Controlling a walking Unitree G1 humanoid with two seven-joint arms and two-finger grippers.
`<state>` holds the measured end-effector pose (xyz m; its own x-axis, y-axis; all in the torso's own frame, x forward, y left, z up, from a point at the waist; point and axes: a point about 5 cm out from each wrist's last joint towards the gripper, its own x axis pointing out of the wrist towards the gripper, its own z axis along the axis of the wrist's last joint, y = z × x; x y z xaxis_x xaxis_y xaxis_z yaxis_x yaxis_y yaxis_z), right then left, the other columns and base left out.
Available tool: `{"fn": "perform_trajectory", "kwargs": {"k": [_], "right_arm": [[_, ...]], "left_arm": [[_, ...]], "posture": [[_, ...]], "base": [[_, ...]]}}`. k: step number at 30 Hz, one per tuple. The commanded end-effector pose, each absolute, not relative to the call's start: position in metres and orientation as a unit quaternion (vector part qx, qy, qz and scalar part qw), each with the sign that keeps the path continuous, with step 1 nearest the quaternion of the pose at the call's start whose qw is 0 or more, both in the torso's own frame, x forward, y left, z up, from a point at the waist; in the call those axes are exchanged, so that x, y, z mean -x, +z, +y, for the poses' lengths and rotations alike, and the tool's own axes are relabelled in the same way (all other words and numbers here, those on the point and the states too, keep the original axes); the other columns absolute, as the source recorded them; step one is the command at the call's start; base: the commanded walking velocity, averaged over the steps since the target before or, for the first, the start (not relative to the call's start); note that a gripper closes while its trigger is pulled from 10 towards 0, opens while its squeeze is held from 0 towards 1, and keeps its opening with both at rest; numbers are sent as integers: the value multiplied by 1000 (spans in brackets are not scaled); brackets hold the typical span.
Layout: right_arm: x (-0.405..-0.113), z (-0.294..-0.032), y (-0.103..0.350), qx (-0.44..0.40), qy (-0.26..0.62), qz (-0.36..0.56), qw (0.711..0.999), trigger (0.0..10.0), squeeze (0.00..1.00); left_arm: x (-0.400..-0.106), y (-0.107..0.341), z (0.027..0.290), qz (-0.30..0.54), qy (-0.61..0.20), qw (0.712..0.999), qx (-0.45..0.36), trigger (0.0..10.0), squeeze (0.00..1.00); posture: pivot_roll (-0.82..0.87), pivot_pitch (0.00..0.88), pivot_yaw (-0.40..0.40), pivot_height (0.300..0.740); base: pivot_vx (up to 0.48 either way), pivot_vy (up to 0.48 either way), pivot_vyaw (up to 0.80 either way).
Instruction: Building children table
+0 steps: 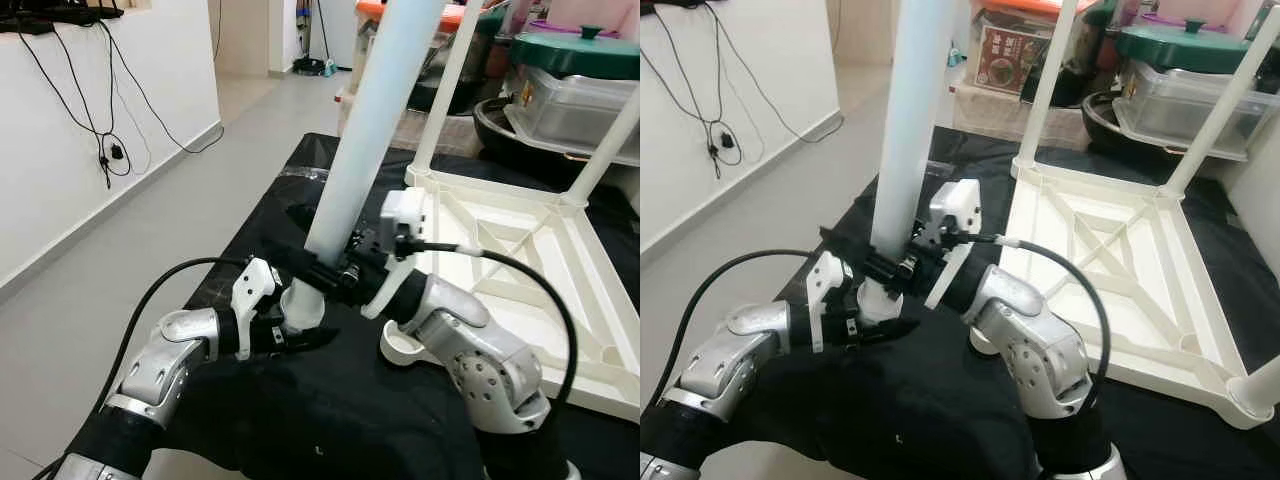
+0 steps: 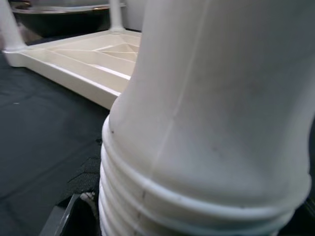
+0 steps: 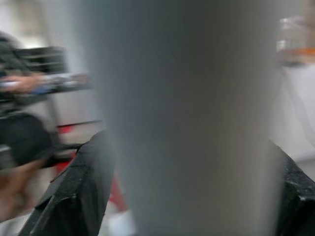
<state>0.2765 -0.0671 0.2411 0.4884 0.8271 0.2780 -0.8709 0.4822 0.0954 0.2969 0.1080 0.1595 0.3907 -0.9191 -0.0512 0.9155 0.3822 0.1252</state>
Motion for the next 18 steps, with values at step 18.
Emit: {"fn": "perform_trajectory", "kwargs": {"k": [18], "right_arm": [[-297, -61, 232, -243, 307, -96, 915, 10000, 0]], "left_arm": [[-297, 154, 98, -27, -526, 849, -51, 10000, 0]], "posture": [[92, 0, -69, 740]], "base": [[0, 0, 0]]}}
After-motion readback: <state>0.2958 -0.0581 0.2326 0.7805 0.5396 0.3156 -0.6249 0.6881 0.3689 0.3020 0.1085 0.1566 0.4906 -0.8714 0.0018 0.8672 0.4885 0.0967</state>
